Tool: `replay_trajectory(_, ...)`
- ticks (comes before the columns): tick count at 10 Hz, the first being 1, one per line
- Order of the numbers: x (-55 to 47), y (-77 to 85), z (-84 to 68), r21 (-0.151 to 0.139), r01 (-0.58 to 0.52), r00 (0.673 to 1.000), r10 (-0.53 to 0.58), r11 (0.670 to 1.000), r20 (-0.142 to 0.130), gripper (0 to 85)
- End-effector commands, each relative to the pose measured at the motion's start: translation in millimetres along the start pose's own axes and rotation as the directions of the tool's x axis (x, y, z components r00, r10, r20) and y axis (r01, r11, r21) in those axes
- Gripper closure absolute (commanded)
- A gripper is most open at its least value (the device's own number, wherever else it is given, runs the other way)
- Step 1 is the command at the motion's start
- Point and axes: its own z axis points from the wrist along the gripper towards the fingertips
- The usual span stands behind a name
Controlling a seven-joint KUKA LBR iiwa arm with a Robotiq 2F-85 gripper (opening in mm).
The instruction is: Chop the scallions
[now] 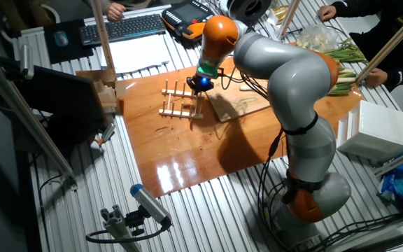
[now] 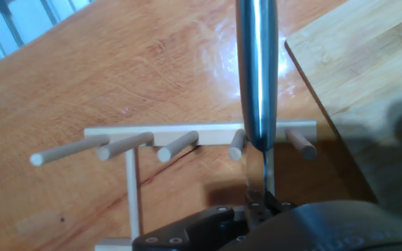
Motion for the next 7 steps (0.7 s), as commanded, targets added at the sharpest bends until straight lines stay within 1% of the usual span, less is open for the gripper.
replay_trajectory(1,-0.5,-1.6,-4.5,0.01,0.008,1.0,-0.008,1.0,0.001,85.0)
replay_trajectory(3,2.5,-4.0,-14.7,0.033,0.011,1.0,-0.011,0.999,0.003,85.0)
replay_trajectory(5,6.1,-8.4,-26.3,0.042,0.012,1.0,-0.012,0.999,-0.003,85.0)
replay_trajectory(6,7.4,-11.3,-32.5,0.042,0.009,1.0,-0.009,0.999,-0.005,85.0)
replay_trajectory(7,7.9,-15.4,-38.9,0.038,0.009,1.0,-0.009,0.999,-0.015,85.0)
